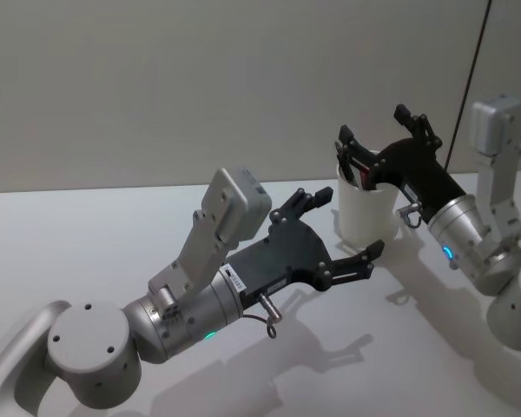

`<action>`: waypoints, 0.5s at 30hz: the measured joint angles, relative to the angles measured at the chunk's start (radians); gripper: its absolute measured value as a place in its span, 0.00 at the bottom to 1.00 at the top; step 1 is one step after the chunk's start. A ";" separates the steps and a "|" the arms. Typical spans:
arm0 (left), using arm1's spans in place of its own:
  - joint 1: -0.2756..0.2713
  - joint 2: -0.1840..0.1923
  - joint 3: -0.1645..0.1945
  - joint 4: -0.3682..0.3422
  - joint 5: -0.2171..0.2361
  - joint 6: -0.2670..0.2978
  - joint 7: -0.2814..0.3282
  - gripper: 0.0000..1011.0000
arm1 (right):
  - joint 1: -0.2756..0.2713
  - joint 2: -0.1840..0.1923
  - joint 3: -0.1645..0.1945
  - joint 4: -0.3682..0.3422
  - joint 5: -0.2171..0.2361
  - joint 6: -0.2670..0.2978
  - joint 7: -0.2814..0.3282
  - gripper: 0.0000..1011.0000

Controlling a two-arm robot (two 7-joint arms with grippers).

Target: Place the pen into the pen holder.

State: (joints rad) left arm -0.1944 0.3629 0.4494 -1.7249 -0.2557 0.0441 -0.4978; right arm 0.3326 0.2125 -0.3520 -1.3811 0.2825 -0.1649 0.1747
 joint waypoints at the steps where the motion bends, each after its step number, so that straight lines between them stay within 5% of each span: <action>1: 0.000 0.000 0.000 0.000 0.000 0.000 0.000 0.99 | -0.001 0.001 0.001 -0.003 0.004 -0.002 0.002 0.99; 15: 0.000 0.000 0.000 0.000 0.000 0.000 0.000 0.99 | -0.036 0.030 0.020 -0.085 0.072 -0.012 0.027 0.99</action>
State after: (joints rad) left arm -0.1943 0.3629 0.4495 -1.7249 -0.2557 0.0441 -0.4978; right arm 0.2966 0.2423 -0.3319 -1.4657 0.3546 -0.1771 0.2021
